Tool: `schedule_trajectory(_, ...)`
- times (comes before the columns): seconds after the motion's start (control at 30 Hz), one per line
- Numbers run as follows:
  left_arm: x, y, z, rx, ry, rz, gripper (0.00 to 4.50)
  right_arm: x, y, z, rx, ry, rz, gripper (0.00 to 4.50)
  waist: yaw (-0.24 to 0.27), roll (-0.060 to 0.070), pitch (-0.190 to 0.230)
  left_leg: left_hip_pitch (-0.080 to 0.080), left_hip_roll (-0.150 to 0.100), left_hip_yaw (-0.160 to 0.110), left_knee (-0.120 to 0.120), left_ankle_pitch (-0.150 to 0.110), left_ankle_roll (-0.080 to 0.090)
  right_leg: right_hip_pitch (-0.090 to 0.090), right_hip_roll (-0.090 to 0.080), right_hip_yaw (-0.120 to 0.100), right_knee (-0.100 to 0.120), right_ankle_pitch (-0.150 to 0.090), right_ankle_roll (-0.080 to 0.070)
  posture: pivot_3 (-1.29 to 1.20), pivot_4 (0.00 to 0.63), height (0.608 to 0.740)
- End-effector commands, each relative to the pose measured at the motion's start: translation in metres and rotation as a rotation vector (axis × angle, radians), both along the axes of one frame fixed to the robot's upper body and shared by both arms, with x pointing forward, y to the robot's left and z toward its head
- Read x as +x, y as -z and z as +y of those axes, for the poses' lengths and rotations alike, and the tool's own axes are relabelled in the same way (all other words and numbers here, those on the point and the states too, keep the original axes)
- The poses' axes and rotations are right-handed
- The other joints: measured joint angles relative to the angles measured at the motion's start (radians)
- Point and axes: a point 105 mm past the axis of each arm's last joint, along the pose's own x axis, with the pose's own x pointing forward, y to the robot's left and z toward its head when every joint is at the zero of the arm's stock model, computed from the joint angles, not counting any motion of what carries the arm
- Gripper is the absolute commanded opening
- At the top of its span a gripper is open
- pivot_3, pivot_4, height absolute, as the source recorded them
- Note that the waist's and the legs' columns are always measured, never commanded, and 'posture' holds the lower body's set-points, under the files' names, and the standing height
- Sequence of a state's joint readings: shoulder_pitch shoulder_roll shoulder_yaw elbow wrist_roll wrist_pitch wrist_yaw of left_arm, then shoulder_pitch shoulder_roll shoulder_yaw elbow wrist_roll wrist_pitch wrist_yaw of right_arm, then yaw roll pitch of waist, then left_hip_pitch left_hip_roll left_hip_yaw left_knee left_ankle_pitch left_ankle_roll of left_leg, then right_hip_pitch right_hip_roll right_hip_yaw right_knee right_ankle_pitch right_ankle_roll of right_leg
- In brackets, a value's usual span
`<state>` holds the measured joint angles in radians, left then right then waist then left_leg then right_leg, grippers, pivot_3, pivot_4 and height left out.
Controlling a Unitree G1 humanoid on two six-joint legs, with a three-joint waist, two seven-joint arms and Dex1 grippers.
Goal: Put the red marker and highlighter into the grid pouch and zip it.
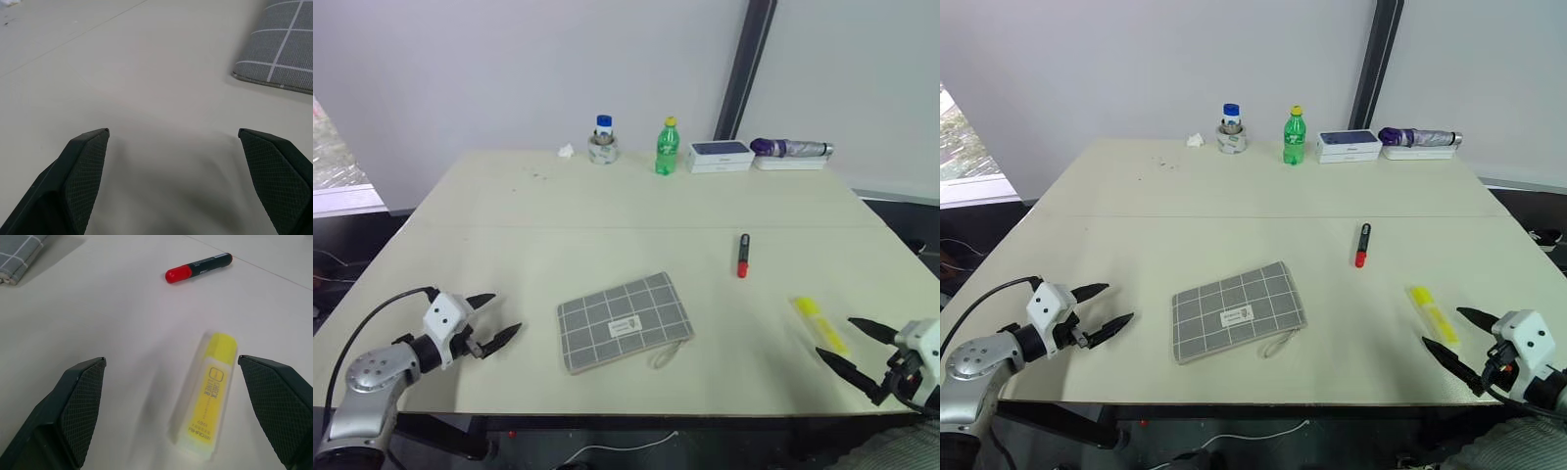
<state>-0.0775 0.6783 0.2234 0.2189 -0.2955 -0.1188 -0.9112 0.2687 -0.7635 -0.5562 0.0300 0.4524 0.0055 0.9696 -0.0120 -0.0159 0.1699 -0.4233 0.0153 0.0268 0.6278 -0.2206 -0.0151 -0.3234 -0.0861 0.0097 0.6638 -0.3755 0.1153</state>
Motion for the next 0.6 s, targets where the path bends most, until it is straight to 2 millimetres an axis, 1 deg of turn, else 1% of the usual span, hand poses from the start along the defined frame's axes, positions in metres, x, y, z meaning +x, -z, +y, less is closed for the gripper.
schedule_trajectory(0.03,0.000,-0.012,-0.004,0.023,0.025,-0.059,4.47,-0.001,-0.009,-0.011,-0.043,0.023,-0.027,4.50,0.000,0.000,0.000,0.000,0.000,0.000,0.000,0.000,0.000,0.000,0.000,0.000,0.000,0.000,0.000,0.00,0.150,0.740)
schedule_trajectory(0.17,-0.001,-0.011,-0.005,0.046,0.035,-0.054,4.47,0.000,-0.008,-0.011,-0.046,0.017,-0.022,4.50,-0.001,0.000,0.000,0.000,0.000,0.000,0.000,0.000,0.000,0.000,0.000,0.000,0.000,0.000,0.000,0.00,0.150,0.740)
schedule_trajectory(0.23,0.001,-0.011,-0.003,0.062,0.023,-0.055,4.47,0.000,-0.008,-0.011,-0.048,0.016,-0.021,4.50,-0.001,0.000,0.000,0.000,0.000,0.000,0.000,0.000,0.000,0.000,0.000,0.000,0.000,0.000,0.000,0.00,0.150,0.740)
schedule_trajectory(0.33,0.001,-0.020,-0.006,0.059,0.050,-0.118,4.47,0.001,-0.007,-0.009,-0.050,0.013,-0.021,4.50,0.000,0.000,0.000,0.000,0.000,0.000,0.000,0.000,0.000,0.000,0.000,0.000,0.000,0.000,0.000,0.00,0.150,0.740)
schedule_trajectory(0.4,0.001,-0.024,-0.006,0.040,0.055,-0.128,4.47,0.003,-0.008,-0.007,-0.045,0.007,-0.027,4.50,0.000,0.000,0.000,0.000,0.000,0.000,0.000,0.000,0.000,0.000,0.000,0.000,0.000,0.000,0.000,0.00,0.150,0.740)
schedule_trajectory(0.6,0.002,-0.022,-0.006,0.058,0.053,-0.119,4.47,0.012,-0.010,-0.001,-0.035,-0.002,-0.042,4.50,-0.001,0.000,0.000,0.000,0.000,0.000,0.000,0.000,0.000,0.000,0.000,0.000,0.000,0.000,0.000,0.00,0.150,0.740)
